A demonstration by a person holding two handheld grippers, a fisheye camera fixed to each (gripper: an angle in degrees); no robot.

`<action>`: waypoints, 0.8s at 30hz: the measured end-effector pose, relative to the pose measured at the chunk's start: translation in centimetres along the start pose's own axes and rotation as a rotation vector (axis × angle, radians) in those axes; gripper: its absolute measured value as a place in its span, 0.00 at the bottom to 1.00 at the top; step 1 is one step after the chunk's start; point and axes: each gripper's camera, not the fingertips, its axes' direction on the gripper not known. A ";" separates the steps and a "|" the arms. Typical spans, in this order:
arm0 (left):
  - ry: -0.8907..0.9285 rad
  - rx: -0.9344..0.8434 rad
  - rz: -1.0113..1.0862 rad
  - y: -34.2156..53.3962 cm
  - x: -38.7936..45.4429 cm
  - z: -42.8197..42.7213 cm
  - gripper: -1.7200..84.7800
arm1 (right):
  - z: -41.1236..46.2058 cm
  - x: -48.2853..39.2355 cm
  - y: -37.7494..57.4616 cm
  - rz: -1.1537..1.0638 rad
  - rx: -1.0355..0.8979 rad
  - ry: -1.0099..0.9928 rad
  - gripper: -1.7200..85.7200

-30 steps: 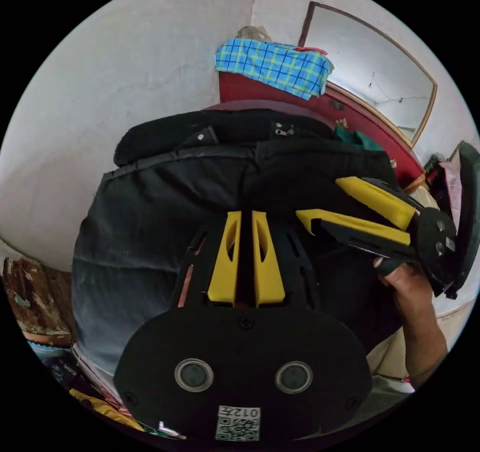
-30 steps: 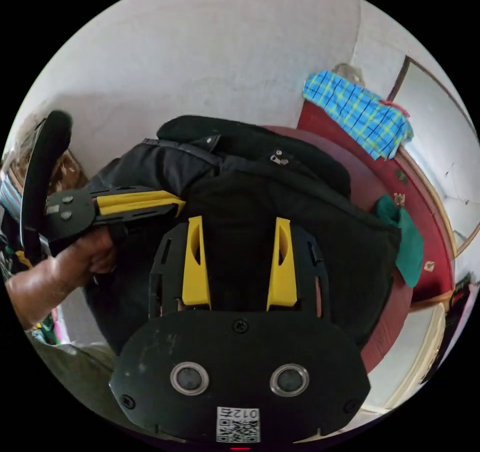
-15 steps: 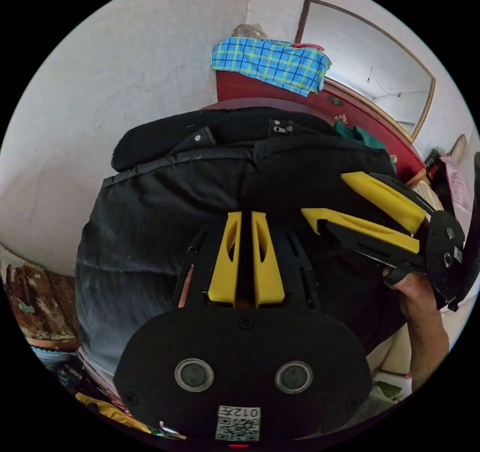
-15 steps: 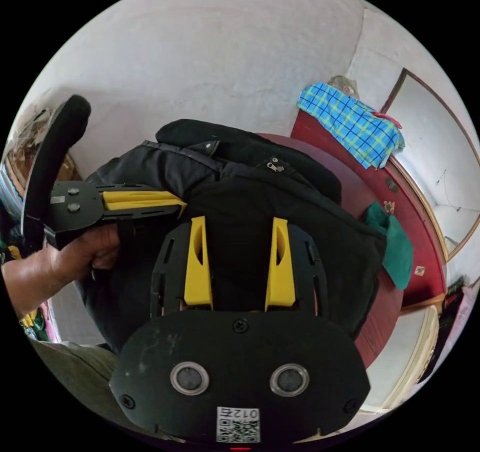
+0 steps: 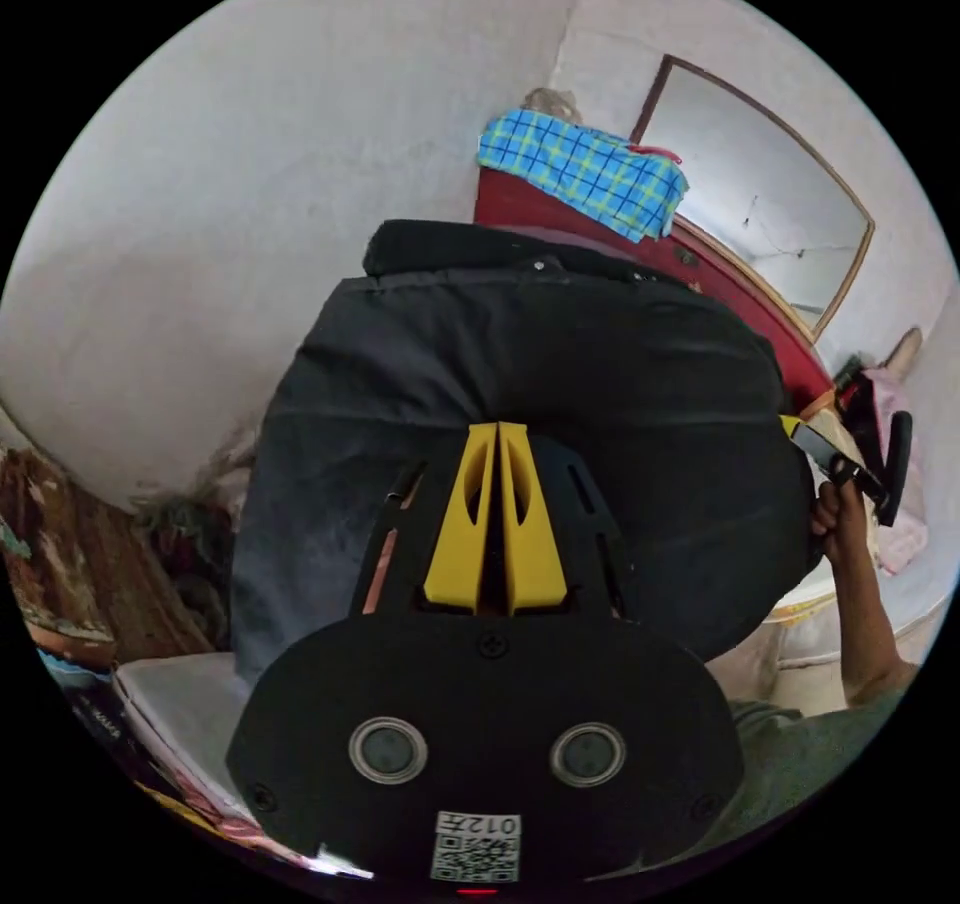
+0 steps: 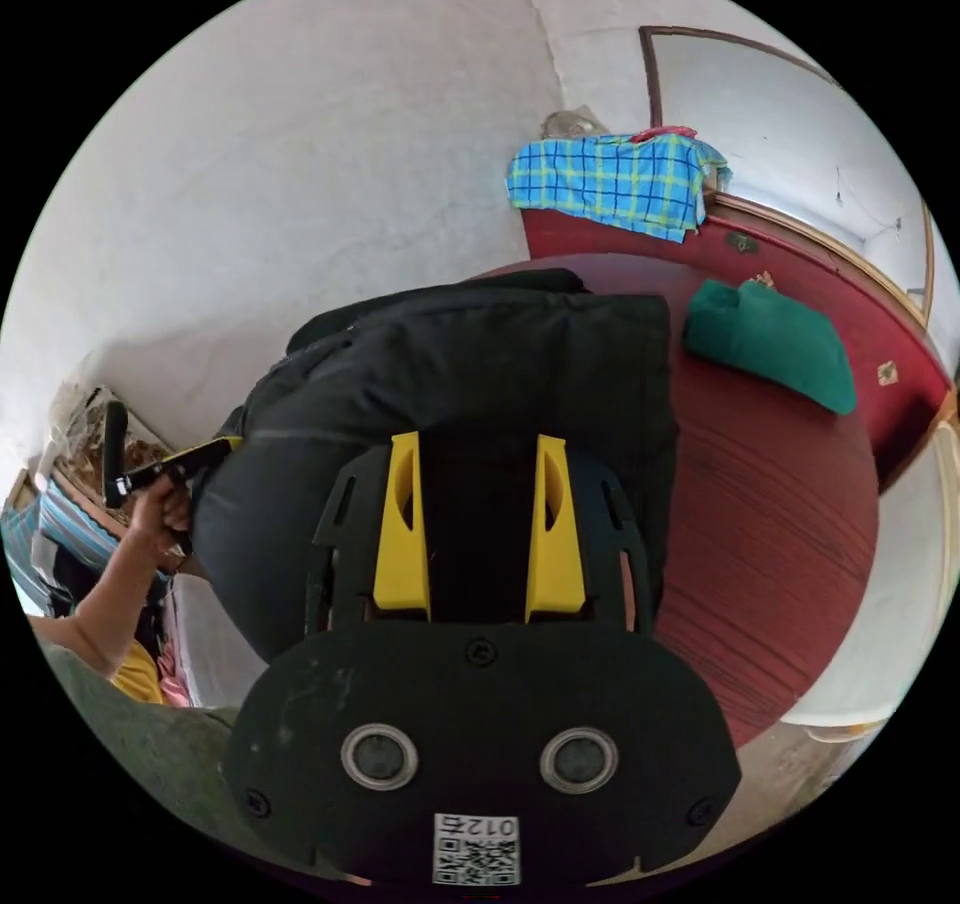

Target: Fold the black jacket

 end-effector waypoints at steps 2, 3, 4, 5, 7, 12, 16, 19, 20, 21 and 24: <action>-0.025 0.022 0.018 0.4 0.6 -0.3 0.02 | 0.2 -0.7 0.3 -0.047 -0.014 0.042 0.20; -0.059 0.028 0.034 0.4 1.3 -0.6 0.02 | 0.2 -0.8 0.3 -0.058 -0.017 0.051 0.20; -0.074 0.030 0.041 0.3 1.6 -0.8 0.02 | 0.2 -0.9 0.3 -0.068 -0.024 0.057 0.20; -0.093 0.027 0.048 0.1 2.1 -1.2 0.02 | 0.1 -0.7 0.3 -0.064 -0.030 0.051 0.20; -0.098 0.021 0.049 -0.3 2.4 -1.9 0.02 | -0.2 -0.6 0.6 -0.056 -0.028 0.038 0.20; -0.139 0.079 -0.019 1.1 3.9 -7.7 0.02 | -1.8 -1.7 2.5 -0.082 0.036 0.066 0.20; -0.172 0.165 -0.070 5.9 5.9 -13.9 0.02 | -3.4 -2.4 3.6 -0.093 0.064 0.064 0.20; -0.245 0.186 -0.137 11.5 8.2 -18.6 0.02 | -4.2 -2.1 3.9 -0.086 0.048 0.019 0.19; -0.289 0.188 -0.168 14.1 9.4 -20.3 0.02 | -4.5 -1.9 4.0 -0.083 0.041 -0.003 0.19; -0.337 0.184 -0.207 16.8 10.6 -21.9 0.02 | -4.6 -1.8 4.1 -0.078 0.040 -0.016 0.19; -0.468 0.165 -0.334 23.5 13.5 -25.5 0.02 | -5.5 -0.9 4.6 -0.030 0.028 -0.101 0.19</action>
